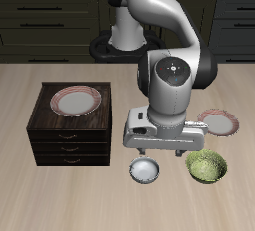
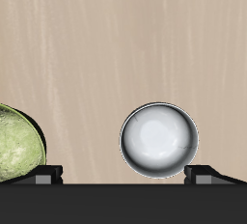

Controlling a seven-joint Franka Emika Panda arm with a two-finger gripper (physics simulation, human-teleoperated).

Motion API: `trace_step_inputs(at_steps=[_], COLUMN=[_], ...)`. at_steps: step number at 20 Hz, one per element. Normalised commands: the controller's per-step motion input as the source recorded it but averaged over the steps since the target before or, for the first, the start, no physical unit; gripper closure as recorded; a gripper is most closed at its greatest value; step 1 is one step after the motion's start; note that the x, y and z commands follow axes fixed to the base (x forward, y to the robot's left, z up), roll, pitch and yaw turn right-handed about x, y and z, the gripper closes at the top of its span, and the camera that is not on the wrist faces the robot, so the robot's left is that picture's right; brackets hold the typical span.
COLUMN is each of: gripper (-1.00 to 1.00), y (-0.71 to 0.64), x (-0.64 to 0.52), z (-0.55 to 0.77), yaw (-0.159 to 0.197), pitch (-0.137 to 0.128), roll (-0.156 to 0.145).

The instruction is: Place the white bowl onto the plate that is on the left side of the table

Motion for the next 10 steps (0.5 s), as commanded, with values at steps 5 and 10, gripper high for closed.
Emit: trace_step_inputs(at_steps=[5,10], gripper=[-1.00,-1.00], y=[-0.06,0.01], x=[0.02,0.00], z=[-0.24,-0.22], yaw=[-0.018,0.007], pitch=[0.030,0.022], roll=[-0.005,0.002])
